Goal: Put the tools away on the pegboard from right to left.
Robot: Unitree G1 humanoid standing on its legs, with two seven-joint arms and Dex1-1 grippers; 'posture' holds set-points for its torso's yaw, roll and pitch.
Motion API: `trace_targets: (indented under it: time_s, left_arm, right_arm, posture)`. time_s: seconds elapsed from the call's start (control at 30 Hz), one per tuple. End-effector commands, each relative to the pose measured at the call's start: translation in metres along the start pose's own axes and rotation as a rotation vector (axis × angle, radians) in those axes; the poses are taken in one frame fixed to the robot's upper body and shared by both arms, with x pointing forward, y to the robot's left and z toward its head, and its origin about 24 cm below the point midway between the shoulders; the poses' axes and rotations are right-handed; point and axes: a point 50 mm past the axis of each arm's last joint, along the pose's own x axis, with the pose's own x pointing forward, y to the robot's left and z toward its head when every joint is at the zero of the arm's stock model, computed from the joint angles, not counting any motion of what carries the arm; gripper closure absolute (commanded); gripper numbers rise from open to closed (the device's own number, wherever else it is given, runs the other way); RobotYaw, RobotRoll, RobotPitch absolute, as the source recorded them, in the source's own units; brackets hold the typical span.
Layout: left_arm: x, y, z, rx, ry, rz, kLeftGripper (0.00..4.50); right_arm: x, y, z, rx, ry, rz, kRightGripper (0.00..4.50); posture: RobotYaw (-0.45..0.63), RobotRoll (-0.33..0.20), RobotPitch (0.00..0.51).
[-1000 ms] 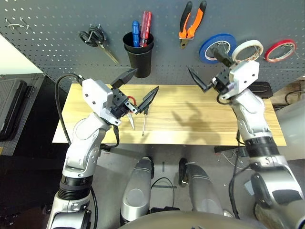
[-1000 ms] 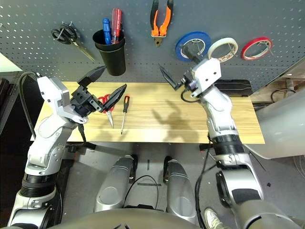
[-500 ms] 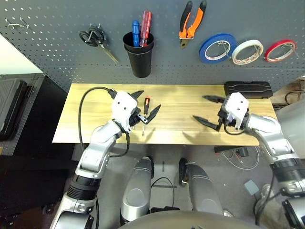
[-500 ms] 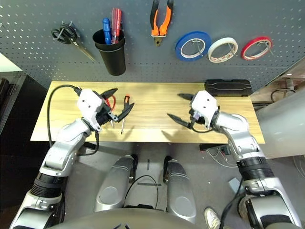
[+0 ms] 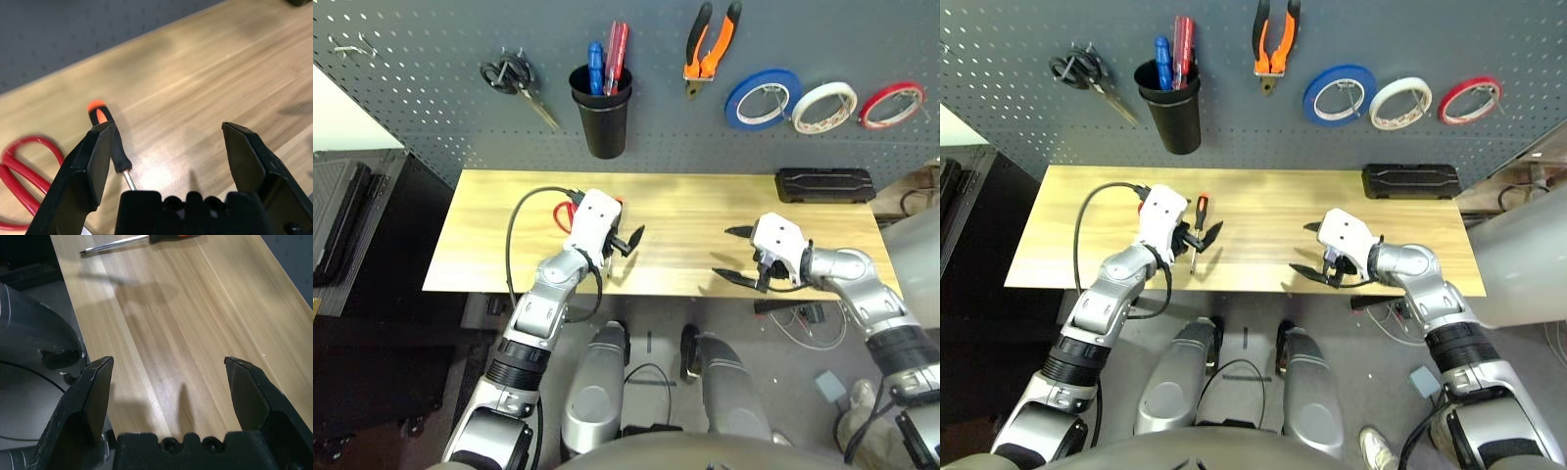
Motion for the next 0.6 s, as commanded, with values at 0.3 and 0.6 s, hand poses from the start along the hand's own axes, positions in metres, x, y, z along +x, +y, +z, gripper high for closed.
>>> trace_targets:
  time_s: [0.3,0.6]
  left_arm:
    - [0.034,0.01,-0.02,-0.094,0.206,0.124,0.0]
    - [0.053,0.018,-0.03,-0.171,0.277,0.181,0.0]
  right_arm:
    - [0.012,0.009,-0.003,-0.011,0.032,0.025,0.01]
    - [0.014,0.012,0.001,-0.03,0.015,0.022,0.01]
  posture:
    - [0.28,0.0,0.253]
    - [0.25,0.0,0.254]
